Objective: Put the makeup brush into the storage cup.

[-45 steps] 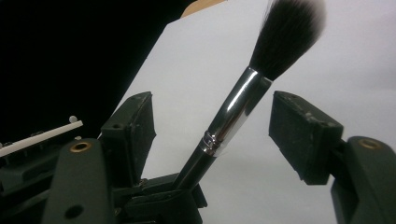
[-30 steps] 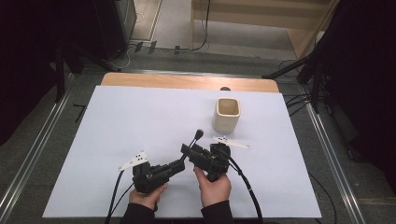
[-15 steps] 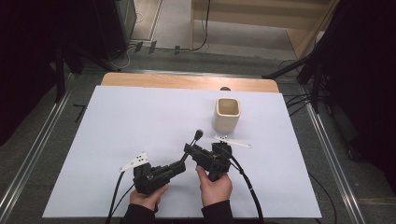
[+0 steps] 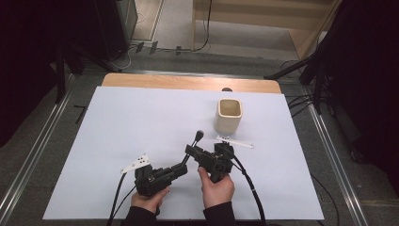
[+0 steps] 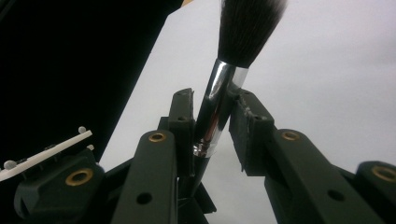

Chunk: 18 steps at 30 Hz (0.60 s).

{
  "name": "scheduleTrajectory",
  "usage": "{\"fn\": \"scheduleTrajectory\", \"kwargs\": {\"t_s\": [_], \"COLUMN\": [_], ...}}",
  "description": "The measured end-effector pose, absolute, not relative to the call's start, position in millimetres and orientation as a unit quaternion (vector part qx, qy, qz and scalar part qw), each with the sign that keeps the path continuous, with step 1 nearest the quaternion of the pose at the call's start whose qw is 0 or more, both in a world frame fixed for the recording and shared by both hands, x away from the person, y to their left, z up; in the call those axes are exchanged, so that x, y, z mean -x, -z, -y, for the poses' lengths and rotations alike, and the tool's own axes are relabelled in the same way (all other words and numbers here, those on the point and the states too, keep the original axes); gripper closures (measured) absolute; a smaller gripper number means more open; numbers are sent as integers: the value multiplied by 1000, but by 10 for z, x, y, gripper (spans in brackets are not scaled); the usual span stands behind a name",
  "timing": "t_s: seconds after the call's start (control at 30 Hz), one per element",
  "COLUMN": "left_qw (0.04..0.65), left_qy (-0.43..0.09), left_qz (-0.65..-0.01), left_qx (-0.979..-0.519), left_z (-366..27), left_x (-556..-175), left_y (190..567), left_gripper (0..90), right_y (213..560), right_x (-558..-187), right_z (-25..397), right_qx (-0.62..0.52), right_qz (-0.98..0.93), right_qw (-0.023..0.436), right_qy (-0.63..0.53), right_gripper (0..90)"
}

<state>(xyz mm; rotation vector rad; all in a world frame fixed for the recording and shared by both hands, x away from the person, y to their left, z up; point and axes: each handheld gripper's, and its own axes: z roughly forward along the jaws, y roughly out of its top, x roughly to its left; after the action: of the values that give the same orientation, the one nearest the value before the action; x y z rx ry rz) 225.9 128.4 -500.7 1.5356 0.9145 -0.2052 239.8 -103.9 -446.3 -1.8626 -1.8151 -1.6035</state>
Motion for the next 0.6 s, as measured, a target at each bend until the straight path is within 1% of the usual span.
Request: {"fn": "scheduleTrajectory", "kwargs": {"t_s": [0.27, 0.4, 0.53, 0.6], "left_qw": [623, 614, 610, 607], "left_qy": [94, 83, 86, 81], "left_qz": [-396, -393, -393, -390], "left_qx": [-668, -679, -683, -687], "left_z": [-1280, -1260, -1249, -1246], "left_x": [-2256, -2248, -2250, -2251], "left_y": [5008, 5009, 5014, 5007], "left_gripper": [790, 788, 786, 771], "right_y": [4454, 4450, 4446, 4442], "right_x": [-2408, -2412, -2413, -2415], "right_z": [1057, 1055, 1044, 1046], "right_qx": [609, 609, 607, 608], "right_qz": [587, 586, 589, 588], "right_qw": [66, 74, 76, 77], "right_qy": [529, 529, 528, 528], "right_gripper": [746, 764, 774, 776]}}
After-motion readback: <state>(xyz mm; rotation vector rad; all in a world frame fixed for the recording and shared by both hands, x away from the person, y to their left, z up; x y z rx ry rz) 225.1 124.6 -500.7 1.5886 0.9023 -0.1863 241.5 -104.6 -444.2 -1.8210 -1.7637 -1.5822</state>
